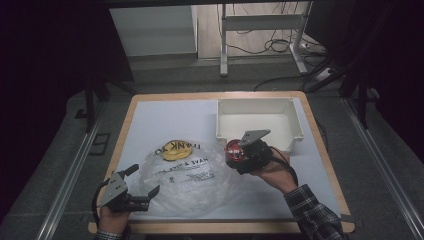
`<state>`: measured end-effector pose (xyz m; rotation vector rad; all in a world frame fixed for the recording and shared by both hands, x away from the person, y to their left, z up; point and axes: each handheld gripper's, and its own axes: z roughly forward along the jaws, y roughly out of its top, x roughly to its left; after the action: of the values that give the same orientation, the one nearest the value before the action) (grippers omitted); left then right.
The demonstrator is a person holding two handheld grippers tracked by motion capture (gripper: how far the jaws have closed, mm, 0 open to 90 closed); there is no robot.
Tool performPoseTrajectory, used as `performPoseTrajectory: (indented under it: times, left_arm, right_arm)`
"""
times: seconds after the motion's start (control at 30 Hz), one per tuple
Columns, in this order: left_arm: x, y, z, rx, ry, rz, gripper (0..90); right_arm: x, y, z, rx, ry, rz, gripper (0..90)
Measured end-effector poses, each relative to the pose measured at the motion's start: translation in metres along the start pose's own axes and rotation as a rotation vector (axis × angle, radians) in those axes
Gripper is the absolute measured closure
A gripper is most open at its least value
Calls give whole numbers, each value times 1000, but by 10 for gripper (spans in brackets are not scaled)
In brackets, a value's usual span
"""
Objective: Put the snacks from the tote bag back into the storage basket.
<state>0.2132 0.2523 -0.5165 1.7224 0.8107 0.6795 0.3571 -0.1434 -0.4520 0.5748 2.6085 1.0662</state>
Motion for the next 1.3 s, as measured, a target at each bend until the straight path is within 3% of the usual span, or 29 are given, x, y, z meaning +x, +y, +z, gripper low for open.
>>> performPoseTrajectory:
  times: [0.53, 1.3]
  left_arm:
    - [0, 0, 0, 2, 1, 0, 9]
    - [1, 0, 0, 1, 2, -1, 9]
  right_arm:
    - [-23, -3, -4, -13, -2, -8, 260]
    - [-59, 6, 11, -4, 8, -26, 260]
